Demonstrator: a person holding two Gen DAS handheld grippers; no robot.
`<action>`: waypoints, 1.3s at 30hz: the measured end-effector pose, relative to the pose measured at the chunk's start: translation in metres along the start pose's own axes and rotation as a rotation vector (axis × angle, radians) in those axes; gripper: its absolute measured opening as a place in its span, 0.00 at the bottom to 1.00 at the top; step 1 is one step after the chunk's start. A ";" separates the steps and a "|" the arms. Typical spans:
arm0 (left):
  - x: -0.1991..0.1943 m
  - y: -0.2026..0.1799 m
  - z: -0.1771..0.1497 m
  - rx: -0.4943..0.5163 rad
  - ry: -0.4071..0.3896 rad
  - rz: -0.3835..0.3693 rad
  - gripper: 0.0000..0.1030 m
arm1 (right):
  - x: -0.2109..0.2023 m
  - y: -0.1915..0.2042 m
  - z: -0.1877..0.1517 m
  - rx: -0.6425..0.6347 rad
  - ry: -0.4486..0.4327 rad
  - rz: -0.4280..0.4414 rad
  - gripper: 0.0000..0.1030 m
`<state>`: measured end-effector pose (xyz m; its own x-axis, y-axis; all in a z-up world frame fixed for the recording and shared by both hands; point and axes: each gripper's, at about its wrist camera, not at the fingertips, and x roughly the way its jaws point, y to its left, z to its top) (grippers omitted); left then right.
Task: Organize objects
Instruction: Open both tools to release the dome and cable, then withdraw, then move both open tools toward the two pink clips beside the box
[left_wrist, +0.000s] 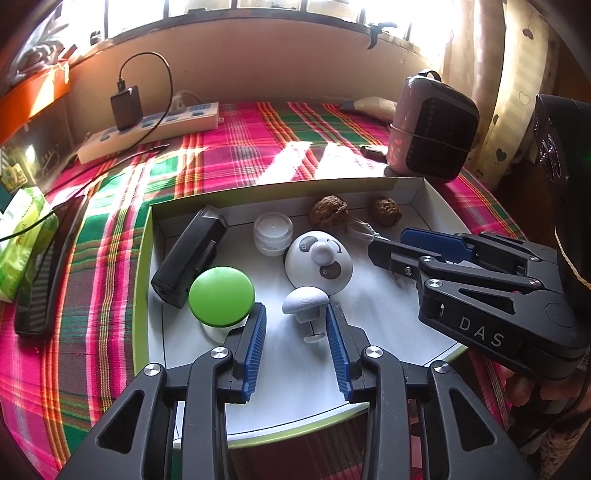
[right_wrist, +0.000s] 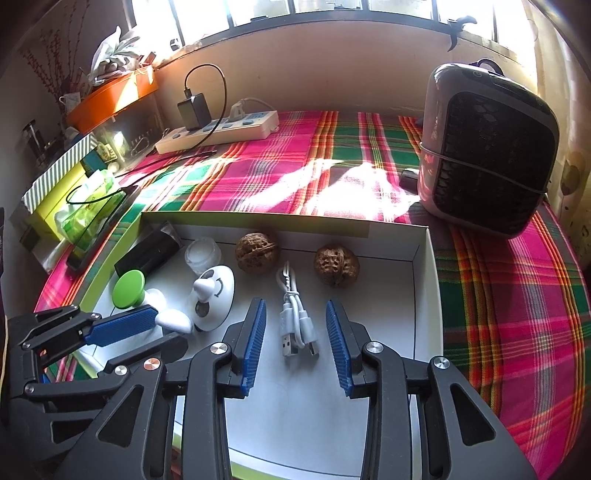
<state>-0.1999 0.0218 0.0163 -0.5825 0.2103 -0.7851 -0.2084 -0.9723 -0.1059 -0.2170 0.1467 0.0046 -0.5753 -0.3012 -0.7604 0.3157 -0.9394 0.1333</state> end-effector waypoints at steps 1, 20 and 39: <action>-0.001 0.000 0.000 -0.001 -0.001 0.000 0.31 | -0.001 0.000 0.000 0.001 -0.001 0.001 0.37; -0.037 -0.004 -0.015 -0.004 -0.052 0.000 0.31 | -0.033 0.005 -0.016 0.002 -0.055 -0.025 0.42; -0.075 -0.006 -0.053 -0.037 -0.093 -0.021 0.31 | -0.086 0.018 -0.064 0.013 -0.132 0.006 0.42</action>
<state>-0.1133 0.0068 0.0435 -0.6488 0.2373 -0.7230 -0.1928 -0.9704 -0.1454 -0.1140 0.1659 0.0318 -0.6678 -0.3251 -0.6696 0.3101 -0.9393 0.1468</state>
